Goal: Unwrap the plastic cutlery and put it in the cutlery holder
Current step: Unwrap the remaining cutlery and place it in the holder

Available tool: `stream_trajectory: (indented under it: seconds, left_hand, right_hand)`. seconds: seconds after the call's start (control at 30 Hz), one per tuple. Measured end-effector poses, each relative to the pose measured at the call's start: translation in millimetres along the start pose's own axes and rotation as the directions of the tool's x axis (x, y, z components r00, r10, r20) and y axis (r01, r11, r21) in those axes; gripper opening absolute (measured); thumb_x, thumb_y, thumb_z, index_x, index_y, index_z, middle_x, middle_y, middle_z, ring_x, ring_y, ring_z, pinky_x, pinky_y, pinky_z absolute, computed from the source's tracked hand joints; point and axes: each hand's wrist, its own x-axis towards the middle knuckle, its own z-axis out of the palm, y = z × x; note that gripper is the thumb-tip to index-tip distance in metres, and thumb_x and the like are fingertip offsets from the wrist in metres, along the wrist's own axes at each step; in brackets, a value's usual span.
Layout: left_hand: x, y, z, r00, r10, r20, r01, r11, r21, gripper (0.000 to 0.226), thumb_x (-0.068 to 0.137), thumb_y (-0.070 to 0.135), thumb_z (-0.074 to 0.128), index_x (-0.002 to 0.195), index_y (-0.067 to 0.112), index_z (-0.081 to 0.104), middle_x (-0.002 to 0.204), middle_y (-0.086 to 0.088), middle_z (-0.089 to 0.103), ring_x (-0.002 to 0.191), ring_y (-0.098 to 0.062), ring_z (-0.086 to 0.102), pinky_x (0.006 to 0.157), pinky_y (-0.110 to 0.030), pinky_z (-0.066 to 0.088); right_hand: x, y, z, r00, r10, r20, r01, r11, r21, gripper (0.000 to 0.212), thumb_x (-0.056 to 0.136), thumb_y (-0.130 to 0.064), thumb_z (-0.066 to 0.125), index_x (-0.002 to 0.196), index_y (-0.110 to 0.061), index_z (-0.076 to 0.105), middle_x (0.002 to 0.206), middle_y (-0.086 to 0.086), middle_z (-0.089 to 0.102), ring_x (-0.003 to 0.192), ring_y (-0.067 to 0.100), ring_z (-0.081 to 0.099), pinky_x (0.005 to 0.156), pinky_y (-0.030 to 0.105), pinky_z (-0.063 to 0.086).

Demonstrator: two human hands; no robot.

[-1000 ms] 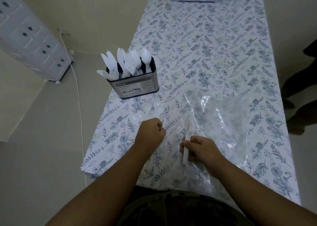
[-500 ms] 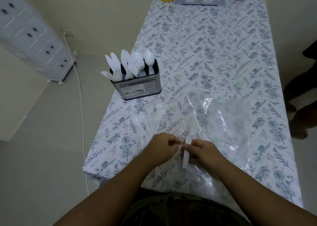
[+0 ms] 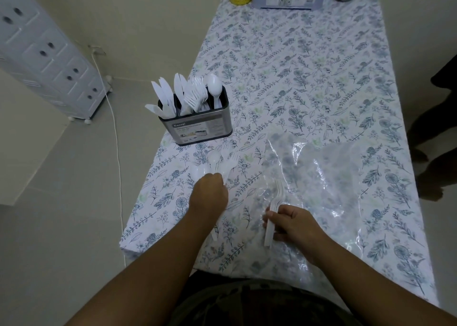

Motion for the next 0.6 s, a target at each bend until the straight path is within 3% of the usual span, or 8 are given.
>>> stream_trajectory:
  seconds: [0.1,0.3,0.47,0.6]
  left_hand:
    - [-2,-1,-1,1.0,-0.006,-0.005,0.006,1.0,-0.019,0.021,0.092,0.031,0.065,0.09,0.01,0.062,0.085,-0.002,0.061,0.08,-0.018,0.06,0.067,-0.028,0.047]
    - [7,-4,-17,0.999,-0.031,0.03,0.031,1.0,-0.003,0.016,0.089,0.022,0.06,0.083,0.008,0.066,0.077,-0.006,0.066,0.074,-0.023,0.064,0.061,-0.03,0.05]
    - [-33,22,-19,0.999,0.03,0.016,-0.024,0.954,-0.298,0.006,0.086,0.015,0.067,0.083,0.012,0.07,0.071,0.002,0.066,0.064,-0.011,0.063,0.065,-0.032,0.059]
    - [-76,43,-7,0.987,0.159,-0.004,-0.147,0.897,-0.416,0.018,0.09,0.022,0.067,0.103,0.012,0.075,0.08,0.0,0.07,0.069,-0.012,0.062,0.071,-0.032,0.057]
  right_hand:
    - [0,-1,2,1.0,-0.004,0.003,0.004,0.999,-0.051,0.027,0.093,-0.012,0.071,0.103,0.012,0.068,0.092,0.023,0.077,0.087,0.035,0.076,0.082,0.046,0.063]
    - [0,2,6,1.0,-0.001,0.004,0.001,0.998,-0.057,0.027,0.092,-0.014,0.072,0.1,0.012,0.068,0.094,0.025,0.077,0.085,0.033,0.076,0.082,0.046,0.063]
    - [0,-6,16,0.998,-0.067,0.015,0.067,0.997,-0.03,0.026,0.092,-0.013,0.072,0.098,0.012,0.066,0.094,0.028,0.075,0.088,0.039,0.076,0.077,0.043,0.064]
    - [2,-15,20,0.992,-0.12,0.031,0.122,0.992,-0.035,0.028,0.095,-0.015,0.069,0.1,0.013,0.064,0.094,0.027,0.076,0.087,0.036,0.077,0.08,0.046,0.064]
